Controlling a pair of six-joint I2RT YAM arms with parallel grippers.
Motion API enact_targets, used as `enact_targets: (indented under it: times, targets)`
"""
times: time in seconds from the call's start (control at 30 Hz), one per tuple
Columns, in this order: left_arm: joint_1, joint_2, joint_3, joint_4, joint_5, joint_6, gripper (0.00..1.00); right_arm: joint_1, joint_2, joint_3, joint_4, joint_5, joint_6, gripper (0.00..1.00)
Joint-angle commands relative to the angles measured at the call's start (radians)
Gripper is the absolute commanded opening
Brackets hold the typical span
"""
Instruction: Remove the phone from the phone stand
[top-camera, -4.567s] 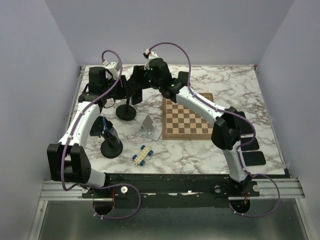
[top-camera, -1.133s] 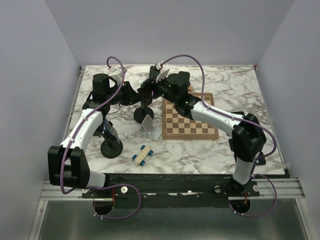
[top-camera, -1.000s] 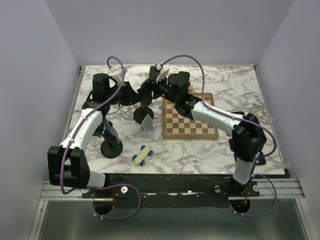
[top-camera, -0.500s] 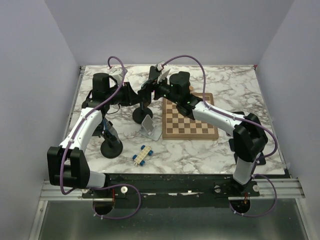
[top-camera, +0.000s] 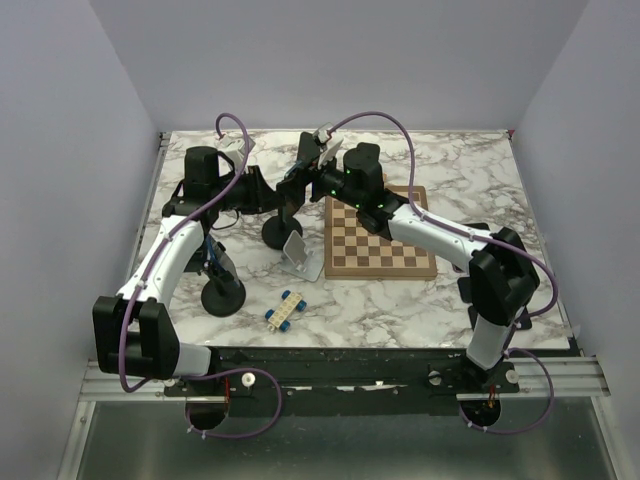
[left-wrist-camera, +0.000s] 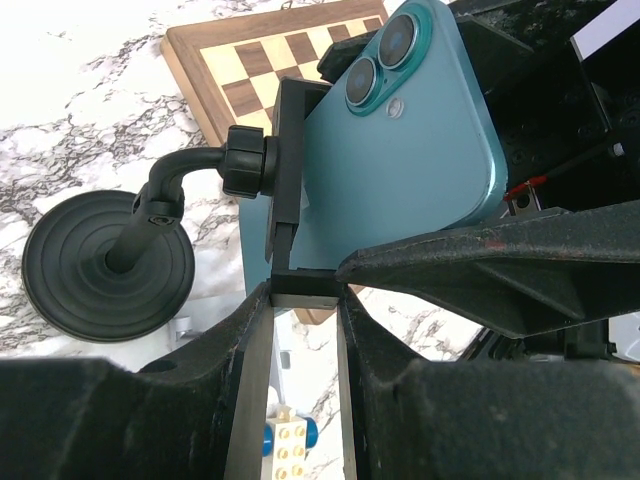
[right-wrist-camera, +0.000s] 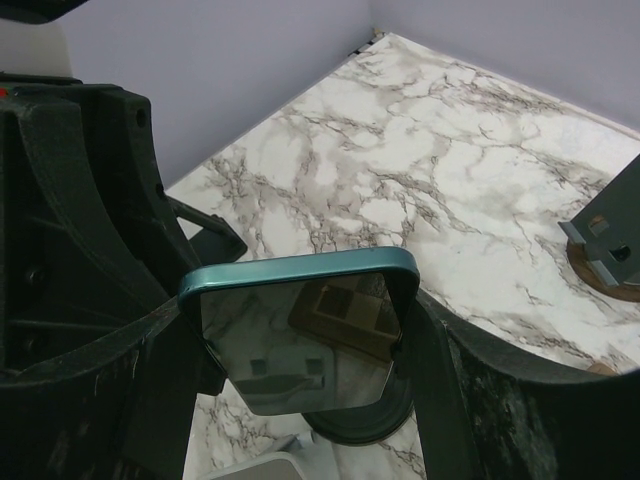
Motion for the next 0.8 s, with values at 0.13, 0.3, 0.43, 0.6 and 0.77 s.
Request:
enact_targets:
  times: [0.13,0.3,0.43,0.6,0.77]
  targets:
    - [0.059,-0.017,0.044,0.028,-0.162,0.022,0.00,0.007,-0.082,-0.010,0.067,-0.124,0.052,0.01]
    - [0.062,-0.022,0.043,0.014,-0.190,0.022,0.04,0.007,-0.076,-0.011,0.079,-0.148,0.069,0.01]
    - [0.065,-0.022,0.045,0.010,-0.197,0.021,0.06,0.006,-0.090,-0.022,0.080,-0.149,0.069,0.01]
    - [0.068,-0.022,0.047,0.007,-0.197,0.017,0.07,0.006,-0.107,-0.043,0.107,-0.171,0.097,0.01]
    - [0.070,-0.027,0.042,0.014,-0.183,0.013,0.08,0.007,-0.120,-0.041,0.092,-0.151,0.118,0.01]
